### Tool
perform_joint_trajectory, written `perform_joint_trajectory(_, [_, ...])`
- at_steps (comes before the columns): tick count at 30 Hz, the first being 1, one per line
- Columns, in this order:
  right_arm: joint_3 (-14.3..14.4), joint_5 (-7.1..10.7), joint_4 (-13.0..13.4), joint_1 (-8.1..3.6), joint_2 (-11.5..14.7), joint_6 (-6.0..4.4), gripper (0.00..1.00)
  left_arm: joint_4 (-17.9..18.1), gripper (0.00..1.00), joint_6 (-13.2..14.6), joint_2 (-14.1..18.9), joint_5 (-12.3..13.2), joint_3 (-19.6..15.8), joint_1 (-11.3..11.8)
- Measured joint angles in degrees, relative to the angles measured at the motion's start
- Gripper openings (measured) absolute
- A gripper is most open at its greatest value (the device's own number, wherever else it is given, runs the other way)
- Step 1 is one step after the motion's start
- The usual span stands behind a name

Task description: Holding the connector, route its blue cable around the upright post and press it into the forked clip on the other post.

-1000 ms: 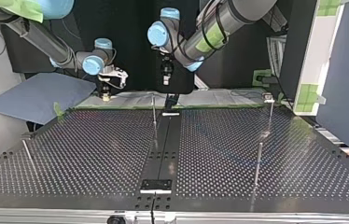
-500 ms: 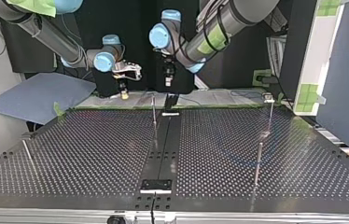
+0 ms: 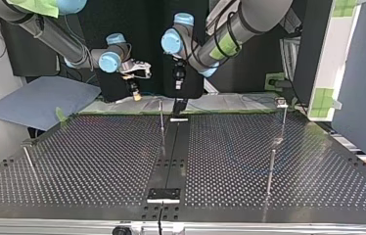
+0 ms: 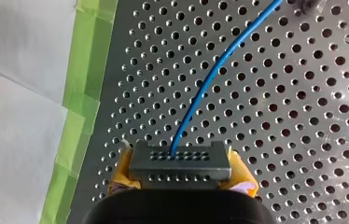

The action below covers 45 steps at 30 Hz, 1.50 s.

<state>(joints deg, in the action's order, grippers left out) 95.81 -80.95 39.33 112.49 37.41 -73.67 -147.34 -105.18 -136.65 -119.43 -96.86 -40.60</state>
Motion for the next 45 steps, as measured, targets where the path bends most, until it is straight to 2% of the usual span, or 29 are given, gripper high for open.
perform_joint_trajectory(6, [0.0,0.41,-0.2,0.06,0.0,0.00,0.00,3.0,1.00,-1.4,-0.5,3.2,0.0,1.0])
perform_joint_trajectory(14, [1.4,0.11,0.3,0.34,0.0,0.05,0.00,4.3,1.00,-1.6,-0.6,4.8,0.0,2.7])
perform_joint_trajectory(18, [1.5,-0.71,0.2,0.21,0.0,-0.31,0.00,4.3,1.00,-1.5,-0.7,5.2,0.0,3.3])
perform_joint_trajectory(23, [1.5,-2.54,0.1,-0.54,0.0,-0.93,0.00,4.4,1.00,-1.3,-0.7,6.0,0.0,3.8])
perform_joint_trajectory(32, [1.5,-2.83,0.6,-0.81,0.0,-1.04,0.00,4.8,1.00,-1.5,-1.4,8.4,0.1,3.9])
perform_joint_trajectory(36, [1.5,-1.94,0.7,-0.63,0.0,-0.91,0.00,5.3,1.00,-1.8,-1.6,8.7,0.1,4.0])
perform_joint_trajectory(45, [1.5,2.93,0.8,-0.40,0.0,-0.26,0.00,5.4,1.00,-1.9,-1.6,9.1,0.1,4.5])
